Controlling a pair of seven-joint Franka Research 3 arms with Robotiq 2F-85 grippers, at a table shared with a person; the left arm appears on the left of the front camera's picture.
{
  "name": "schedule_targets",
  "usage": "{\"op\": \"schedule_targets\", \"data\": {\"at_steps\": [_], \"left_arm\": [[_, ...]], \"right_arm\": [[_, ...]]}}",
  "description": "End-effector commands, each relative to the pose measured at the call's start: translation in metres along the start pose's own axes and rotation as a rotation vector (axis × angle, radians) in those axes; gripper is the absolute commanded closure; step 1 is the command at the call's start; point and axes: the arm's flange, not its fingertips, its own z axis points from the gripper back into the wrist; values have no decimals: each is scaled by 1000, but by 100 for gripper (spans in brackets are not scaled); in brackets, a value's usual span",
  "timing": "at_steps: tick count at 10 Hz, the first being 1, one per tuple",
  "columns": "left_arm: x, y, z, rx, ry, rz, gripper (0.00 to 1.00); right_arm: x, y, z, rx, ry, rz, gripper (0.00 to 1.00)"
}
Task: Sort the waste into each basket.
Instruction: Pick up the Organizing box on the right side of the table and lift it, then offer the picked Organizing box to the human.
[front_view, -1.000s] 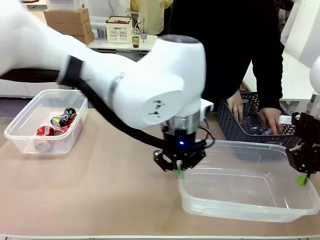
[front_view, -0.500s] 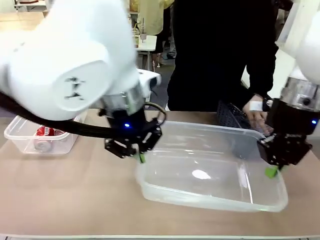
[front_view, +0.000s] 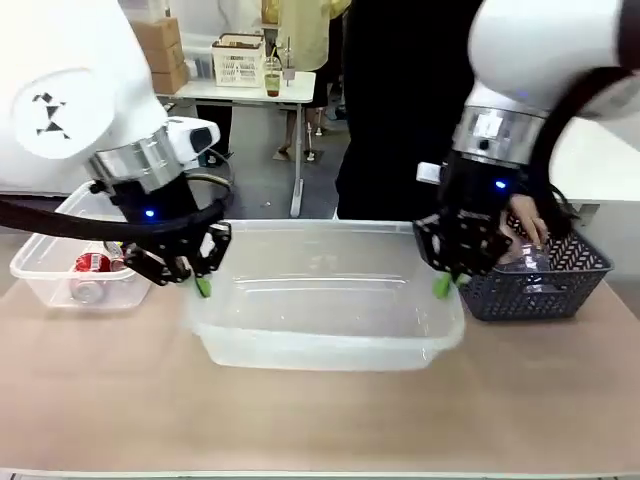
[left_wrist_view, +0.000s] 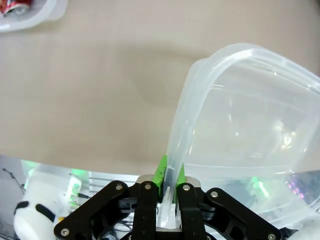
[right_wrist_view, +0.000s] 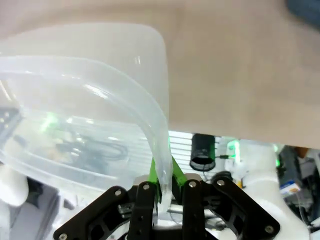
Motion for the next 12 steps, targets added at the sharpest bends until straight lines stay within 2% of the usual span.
{"op": "schedule_targets", "data": {"at_steps": [1,3,4,5,12], "left_arm": [[17,-5,4,-28,33,-29,100],[31,-12,2,-31,49,-31,100],[34,-18,-1,-34,74,-41,100],[24,-4,-4,-4,31,-32,100],[24,-4,-4,-4,31,-32,100]], "right_arm": [[19,3,7,3,32,-86,100],[45,-7,13,8,66,-115,100],[50,-18,7,-23,43,-147,100],[37,-8,4,20,46,-80,100],[37,-8,4,20,46,-80,100]]}}
